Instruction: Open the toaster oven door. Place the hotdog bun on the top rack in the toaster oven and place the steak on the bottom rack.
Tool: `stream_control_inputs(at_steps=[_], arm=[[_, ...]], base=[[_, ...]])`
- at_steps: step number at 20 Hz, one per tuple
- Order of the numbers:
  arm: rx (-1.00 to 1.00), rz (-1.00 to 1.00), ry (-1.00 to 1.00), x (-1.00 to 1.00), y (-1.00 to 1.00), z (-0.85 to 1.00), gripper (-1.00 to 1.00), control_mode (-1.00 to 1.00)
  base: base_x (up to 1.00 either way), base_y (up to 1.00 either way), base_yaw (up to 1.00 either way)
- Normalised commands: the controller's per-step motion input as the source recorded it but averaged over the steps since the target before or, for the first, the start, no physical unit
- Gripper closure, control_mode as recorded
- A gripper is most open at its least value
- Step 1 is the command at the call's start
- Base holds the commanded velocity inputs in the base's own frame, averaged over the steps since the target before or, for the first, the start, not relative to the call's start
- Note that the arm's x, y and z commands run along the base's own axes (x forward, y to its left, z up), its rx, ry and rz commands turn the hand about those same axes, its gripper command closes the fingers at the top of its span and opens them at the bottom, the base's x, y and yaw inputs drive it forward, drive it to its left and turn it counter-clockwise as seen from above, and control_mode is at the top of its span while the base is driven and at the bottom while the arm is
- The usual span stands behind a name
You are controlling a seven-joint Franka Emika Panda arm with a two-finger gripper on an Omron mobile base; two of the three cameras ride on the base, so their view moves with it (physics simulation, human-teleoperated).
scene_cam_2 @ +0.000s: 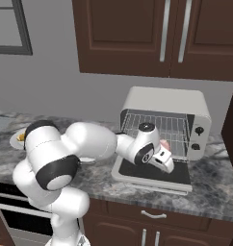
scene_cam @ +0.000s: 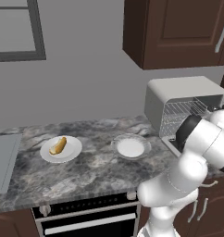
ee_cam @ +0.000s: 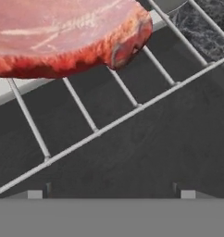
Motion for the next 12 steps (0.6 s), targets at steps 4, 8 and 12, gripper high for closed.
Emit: stream_control_inputs(at_steps=[4,8,12], arm=[[0.06,-0.19,0.0,0.25,0.0,0.0,-1.0,-1.0],[0.07,-0.17,0.0,0.27,0.0,0.0,-1.0,-1.0],[0.09,-0.14,0.0,0.2,0.0,0.0,-1.0,-1.0]], base=[[0.0,0.0,0.0],[0.0,0.0,0.0],[0.0,0.0,0.0]])
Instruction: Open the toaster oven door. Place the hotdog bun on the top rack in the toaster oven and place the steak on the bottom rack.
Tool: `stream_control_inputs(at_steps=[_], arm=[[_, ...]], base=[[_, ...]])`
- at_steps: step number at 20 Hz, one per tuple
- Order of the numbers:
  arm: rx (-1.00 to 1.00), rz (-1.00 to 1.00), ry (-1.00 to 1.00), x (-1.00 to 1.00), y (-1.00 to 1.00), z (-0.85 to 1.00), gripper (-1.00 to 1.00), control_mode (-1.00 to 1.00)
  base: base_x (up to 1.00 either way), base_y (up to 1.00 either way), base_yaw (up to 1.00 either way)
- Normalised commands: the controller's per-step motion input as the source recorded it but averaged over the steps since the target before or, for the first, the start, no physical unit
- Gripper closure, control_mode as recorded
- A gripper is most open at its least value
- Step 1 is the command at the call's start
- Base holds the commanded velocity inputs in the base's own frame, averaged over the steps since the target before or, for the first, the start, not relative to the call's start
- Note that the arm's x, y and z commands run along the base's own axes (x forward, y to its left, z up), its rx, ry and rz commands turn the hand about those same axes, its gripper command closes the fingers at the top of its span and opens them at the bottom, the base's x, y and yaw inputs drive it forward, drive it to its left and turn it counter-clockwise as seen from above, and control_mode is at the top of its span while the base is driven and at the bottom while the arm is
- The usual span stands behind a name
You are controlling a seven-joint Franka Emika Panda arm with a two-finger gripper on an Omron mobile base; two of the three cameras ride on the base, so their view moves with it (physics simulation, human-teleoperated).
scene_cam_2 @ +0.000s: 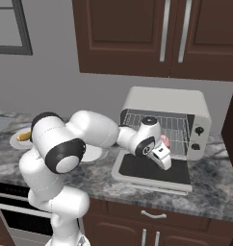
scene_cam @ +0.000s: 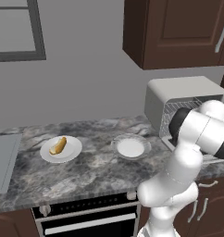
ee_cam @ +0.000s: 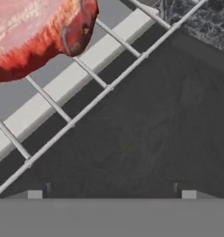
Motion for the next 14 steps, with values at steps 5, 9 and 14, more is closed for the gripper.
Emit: stream_control_inputs(at_steps=[5,9,14], arm=[[0.09,-0.12,0.0,0.2,0.0,-0.03,-1.0,-1.0],[0.09,-0.12,0.0,0.25,0.0,-0.09,-1.0,-1.0],[0.06,-0.09,0.0,0.18,0.0,-0.13,-1.0,-1.0]], base=[[0.0,0.0,0.0],[0.0,0.0,0.0],[0.0,0.0,0.0]])
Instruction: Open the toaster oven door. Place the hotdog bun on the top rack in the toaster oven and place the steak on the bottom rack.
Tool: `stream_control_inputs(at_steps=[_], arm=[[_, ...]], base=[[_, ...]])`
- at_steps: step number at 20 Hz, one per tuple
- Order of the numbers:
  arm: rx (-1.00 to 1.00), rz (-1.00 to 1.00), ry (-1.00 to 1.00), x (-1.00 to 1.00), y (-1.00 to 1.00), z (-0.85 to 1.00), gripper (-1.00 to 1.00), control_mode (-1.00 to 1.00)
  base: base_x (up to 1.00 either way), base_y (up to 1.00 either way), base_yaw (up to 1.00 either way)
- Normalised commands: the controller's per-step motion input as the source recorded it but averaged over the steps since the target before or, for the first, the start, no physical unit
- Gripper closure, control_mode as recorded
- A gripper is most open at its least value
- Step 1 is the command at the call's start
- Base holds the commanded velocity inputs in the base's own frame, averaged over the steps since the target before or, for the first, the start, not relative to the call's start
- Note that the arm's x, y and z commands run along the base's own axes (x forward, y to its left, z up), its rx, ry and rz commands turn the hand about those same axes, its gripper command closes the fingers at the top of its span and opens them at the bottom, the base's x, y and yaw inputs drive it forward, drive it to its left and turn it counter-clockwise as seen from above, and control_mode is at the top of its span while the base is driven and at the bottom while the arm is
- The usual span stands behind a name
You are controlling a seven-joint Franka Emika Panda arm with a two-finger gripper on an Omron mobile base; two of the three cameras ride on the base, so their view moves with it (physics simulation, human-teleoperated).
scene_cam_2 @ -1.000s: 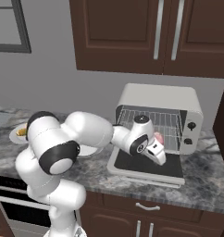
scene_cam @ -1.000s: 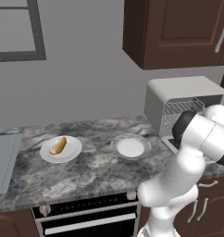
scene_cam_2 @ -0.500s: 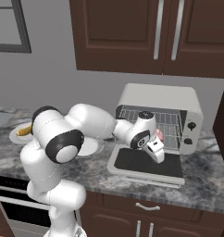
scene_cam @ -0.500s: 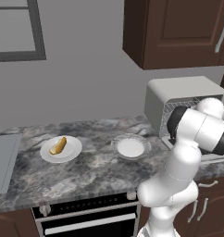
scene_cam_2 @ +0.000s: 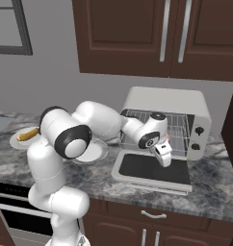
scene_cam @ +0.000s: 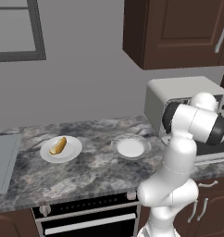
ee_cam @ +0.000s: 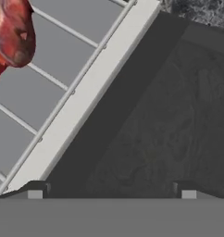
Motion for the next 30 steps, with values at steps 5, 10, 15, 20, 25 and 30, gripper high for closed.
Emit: stream_control_inputs(at_steps=[5,10,15,20,25,30], arm=[[0.0,-0.03,0.0,-0.22,-0.05,-0.01,-1.0,-1.0],[0.0,0.11,-0.1,-0.33,-0.01,0.35,-1.0,-1.0],[0.0,0.29,-0.29,-0.26,0.0,0.36,-1.0,-1.0],[0.0,0.37,-0.47,-0.3,0.0,0.27,-1.0,-1.0],[-0.06,0.35,-0.47,-0.09,0.04,0.23,-1.0,-1.0],[-0.14,0.24,-0.24,0.01,0.02,0.41,-1.0,-1.0]], base=[[0.0,0.0,0.0],[0.0,0.0,0.0],[0.0,0.0,0.0],[0.0,0.0,0.0],[0.0,0.0,0.0],[0.0,0.0,0.0]])
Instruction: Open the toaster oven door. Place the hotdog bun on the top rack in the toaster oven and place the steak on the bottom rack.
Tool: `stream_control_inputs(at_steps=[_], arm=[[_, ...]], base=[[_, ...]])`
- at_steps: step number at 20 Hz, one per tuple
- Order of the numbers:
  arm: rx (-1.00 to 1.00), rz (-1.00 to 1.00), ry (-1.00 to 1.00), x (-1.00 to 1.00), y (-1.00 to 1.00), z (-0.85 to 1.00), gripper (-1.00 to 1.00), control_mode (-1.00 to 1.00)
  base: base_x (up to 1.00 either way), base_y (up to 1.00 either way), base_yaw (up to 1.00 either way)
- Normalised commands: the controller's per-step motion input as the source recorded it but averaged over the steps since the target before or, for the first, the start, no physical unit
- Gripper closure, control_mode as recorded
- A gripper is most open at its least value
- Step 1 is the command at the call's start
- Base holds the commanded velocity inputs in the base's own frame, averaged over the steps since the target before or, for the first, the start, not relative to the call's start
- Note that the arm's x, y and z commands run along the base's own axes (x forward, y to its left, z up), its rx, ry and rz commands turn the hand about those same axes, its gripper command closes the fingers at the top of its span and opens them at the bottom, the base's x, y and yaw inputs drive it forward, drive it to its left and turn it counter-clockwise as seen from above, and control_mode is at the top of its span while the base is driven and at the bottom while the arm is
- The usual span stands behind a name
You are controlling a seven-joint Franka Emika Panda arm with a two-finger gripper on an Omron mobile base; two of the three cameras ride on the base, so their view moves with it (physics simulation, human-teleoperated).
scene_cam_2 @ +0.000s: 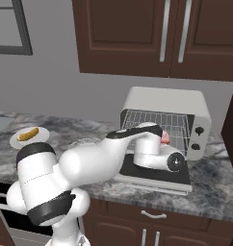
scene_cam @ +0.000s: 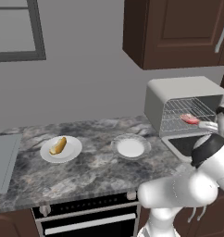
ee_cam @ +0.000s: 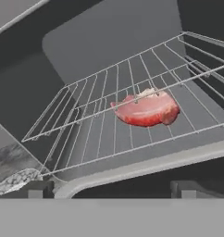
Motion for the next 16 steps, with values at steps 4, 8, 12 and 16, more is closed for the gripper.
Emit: stream_control_inputs(at_steps=[4,8,12,16], arm=[[-0.24,0.21,-0.28,-0.03,0.0,0.24,-1.0,-1.0],[-0.24,0.07,-0.18,0.03,0.16,0.25,-1.0,-1.0],[-0.25,0.02,-0.03,0.13,0.15,0.1,-1.0,-1.0],[-0.31,0.0,-0.07,0.22,0.04,0.0,-1.0,-1.0]], base=[[0.0,0.0,0.0],[0.0,0.0,0.0],[0.0,0.0,0.0],[0.0,0.0,0.0]])
